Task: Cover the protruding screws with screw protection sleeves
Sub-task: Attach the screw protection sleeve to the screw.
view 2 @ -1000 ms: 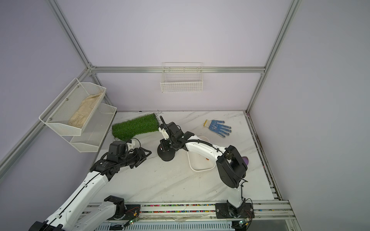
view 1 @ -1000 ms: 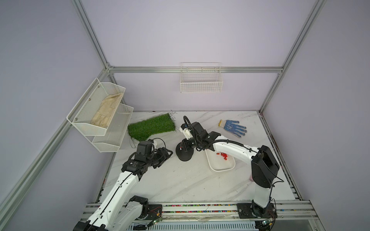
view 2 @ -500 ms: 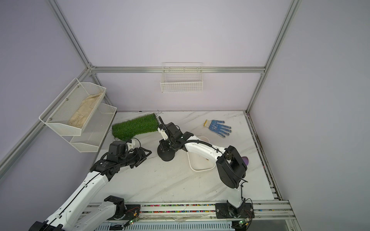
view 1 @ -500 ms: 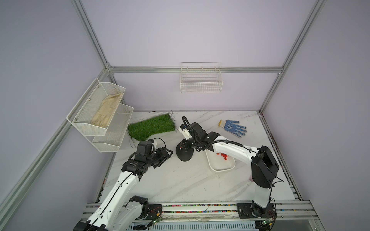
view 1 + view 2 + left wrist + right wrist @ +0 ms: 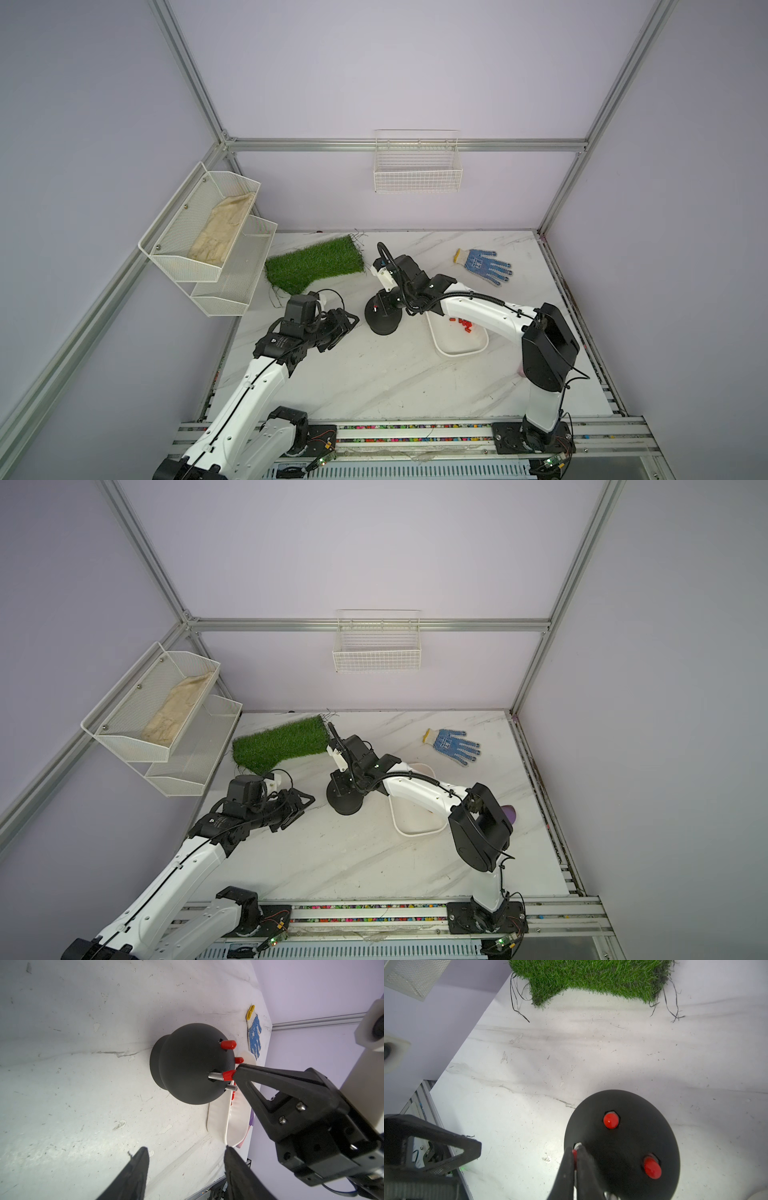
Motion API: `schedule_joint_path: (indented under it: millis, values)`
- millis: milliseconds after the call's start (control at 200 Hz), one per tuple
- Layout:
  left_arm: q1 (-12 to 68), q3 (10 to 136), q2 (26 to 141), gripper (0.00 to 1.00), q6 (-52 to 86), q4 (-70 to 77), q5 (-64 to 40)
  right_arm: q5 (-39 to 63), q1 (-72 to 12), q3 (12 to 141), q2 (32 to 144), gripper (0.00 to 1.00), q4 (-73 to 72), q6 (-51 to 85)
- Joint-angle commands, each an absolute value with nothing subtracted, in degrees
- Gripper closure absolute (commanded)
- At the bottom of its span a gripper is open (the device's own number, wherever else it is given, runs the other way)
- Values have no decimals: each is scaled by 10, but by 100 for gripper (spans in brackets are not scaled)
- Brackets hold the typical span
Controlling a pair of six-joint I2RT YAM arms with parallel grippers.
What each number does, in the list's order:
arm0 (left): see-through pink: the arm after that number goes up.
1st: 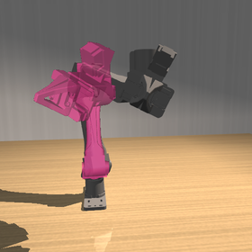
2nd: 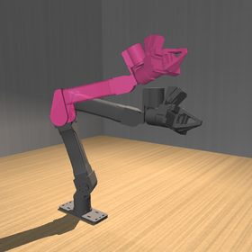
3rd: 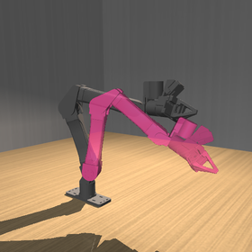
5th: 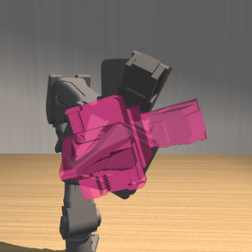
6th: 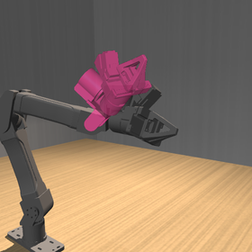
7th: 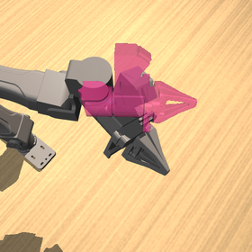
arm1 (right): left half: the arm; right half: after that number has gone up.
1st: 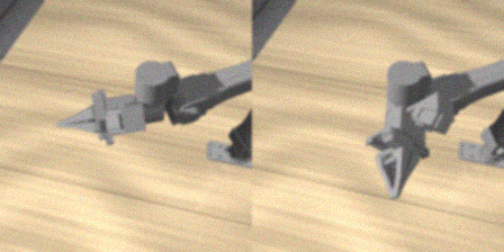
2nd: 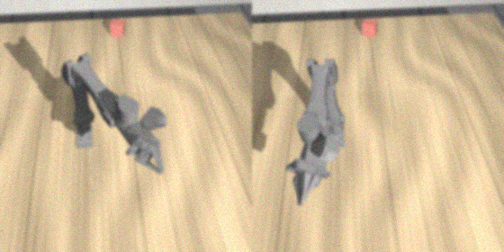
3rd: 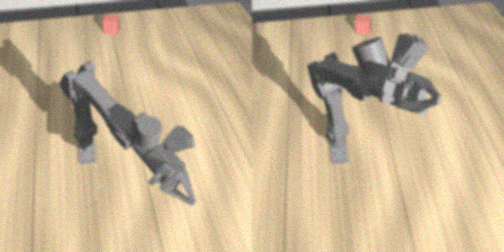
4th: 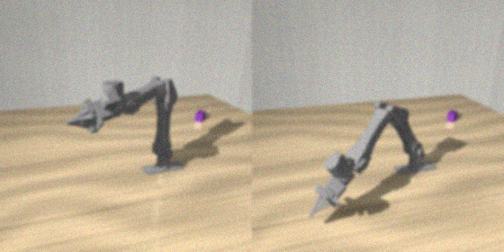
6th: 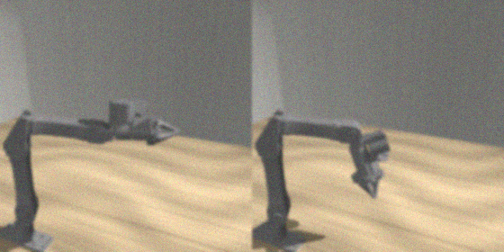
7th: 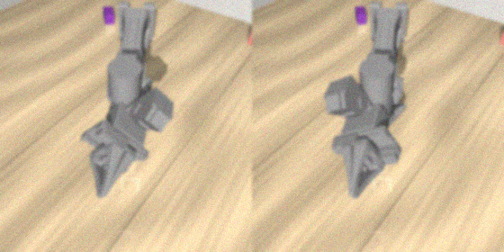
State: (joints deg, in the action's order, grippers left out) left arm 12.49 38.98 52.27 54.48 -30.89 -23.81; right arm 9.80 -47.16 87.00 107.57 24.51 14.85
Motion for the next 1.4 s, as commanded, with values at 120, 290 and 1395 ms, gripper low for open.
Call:
schedule_joint_path:
  millis: [120,290,1395]
  values:
    - [122,378,517,41,547,-290,-242,83,-483,891,1066,92,281,127]
    - [122,377,518,41,547,-291,-242,66,-493,904,1073,92,296,112]
    - [122,372,519,41,548,-285,-244,14,-501,901,1065,91,271,110]
